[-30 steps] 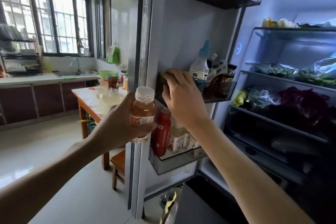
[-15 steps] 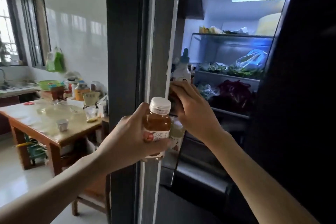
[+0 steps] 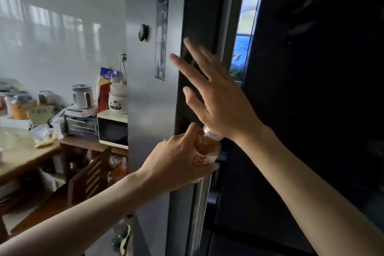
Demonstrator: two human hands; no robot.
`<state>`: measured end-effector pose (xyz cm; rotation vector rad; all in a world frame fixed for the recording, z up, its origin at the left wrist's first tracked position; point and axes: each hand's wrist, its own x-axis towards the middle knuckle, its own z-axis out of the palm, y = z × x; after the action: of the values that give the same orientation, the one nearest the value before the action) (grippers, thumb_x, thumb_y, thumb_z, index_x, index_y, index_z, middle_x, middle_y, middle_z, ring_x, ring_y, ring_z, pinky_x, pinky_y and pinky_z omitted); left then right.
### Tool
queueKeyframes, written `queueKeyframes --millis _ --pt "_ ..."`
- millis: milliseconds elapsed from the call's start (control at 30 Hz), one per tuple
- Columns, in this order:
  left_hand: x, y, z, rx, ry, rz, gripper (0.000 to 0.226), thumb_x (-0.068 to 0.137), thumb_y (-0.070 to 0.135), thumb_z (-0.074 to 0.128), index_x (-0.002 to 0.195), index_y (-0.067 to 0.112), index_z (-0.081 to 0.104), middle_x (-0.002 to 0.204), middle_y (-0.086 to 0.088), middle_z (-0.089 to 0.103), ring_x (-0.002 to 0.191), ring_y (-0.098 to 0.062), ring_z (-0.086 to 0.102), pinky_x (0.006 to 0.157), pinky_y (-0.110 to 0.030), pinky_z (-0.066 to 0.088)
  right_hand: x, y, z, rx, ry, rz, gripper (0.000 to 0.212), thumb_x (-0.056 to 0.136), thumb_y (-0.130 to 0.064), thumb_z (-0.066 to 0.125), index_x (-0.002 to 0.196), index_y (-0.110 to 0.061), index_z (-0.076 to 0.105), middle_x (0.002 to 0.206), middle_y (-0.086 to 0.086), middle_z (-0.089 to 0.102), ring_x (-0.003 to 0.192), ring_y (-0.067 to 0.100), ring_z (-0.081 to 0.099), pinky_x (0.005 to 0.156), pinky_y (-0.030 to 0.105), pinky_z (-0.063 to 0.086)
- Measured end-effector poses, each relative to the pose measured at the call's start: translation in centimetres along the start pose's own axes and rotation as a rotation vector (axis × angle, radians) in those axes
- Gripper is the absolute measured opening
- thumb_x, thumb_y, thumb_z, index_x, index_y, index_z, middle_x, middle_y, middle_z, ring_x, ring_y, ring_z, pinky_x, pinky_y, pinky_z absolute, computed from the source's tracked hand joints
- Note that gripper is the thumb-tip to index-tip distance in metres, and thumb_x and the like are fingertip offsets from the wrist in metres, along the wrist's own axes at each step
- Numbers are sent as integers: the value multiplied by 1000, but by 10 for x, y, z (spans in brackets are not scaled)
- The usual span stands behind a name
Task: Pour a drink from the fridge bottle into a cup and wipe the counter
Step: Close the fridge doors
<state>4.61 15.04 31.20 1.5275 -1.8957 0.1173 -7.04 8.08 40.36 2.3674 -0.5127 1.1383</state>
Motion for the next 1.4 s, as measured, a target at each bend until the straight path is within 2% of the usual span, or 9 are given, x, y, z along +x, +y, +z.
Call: queueKeyframes --millis 100,233,333,400,533,700,867,1067,1400 --pt "7 9 15 15 -10 74 77 78 61 68 138 40 25 100 13 68 71 -12 59 64 -26 46 5 16 5 -82 -125 51 64 100 -55 43 158 -32 28 171 -4 6 157 29 -6 108 54 47" --pt "5 7 28 12 48 147 66 80 50 70 132 38 31 118 14 63 85 -11 60 68 -21 43 -8 41 12 -118 -118 135 74 97 -49 54 160 -26 23 171 -3 3 156 31 -8 96 44 57" --pt "11 -7 38 -15 106 221 77 73 34 79 137 27 36 145 3 50 131 -11 46 104 -35 45 -20 63 23 -75 -131 167 77 96 -38 60 161 -25 19 171 0 0 156 32 -11 95 45 57" --pt "18 -19 45 -17 142 253 80 72 35 79 138 25 36 157 -2 37 145 -5 19 121 -38 16 -25 79 29 -60 -125 175 77 96 -31 62 161 -23 20 171 2 0 156 32 -11 99 45 54" --pt "25 -31 57 13 171 250 74 72 38 76 136 20 46 158 -2 36 144 3 11 118 -23 7 -31 98 39 -140 -88 146 68 96 -24 60 157 -15 31 170 3 8 156 35 -4 107 45 50" --pt "32 -40 70 24 155 187 78 67 24 77 138 20 45 153 4 42 138 -12 37 112 -26 35 -27 88 52 -405 -28 117 61 100 -29 50 156 -13 34 169 12 15 154 44 6 124 55 19" --pt "41 -53 77 81 149 162 81 67 26 83 137 17 44 161 -3 31 145 -19 29 113 -28 24 -24 80 63 -572 -74 160 70 102 -40 51 160 -15 21 167 21 7 153 48 3 124 55 -1" --pt "47 -55 93 181 139 205 69 64 21 85 124 9 52 160 -19 27 146 -31 30 119 -38 11 -41 92 66 -595 -165 48 71 104 -38 46 162 -15 11 167 25 -1 155 40 -3 126 52 8" --pt "55 -60 124 214 131 255 70 72 29 78 130 1 48 163 -25 2 152 -33 2 119 -52 27 -45 102 73 -626 -185 18 73 106 -43 38 162 -13 2 167 24 -6 154 42 -7 126 53 7"
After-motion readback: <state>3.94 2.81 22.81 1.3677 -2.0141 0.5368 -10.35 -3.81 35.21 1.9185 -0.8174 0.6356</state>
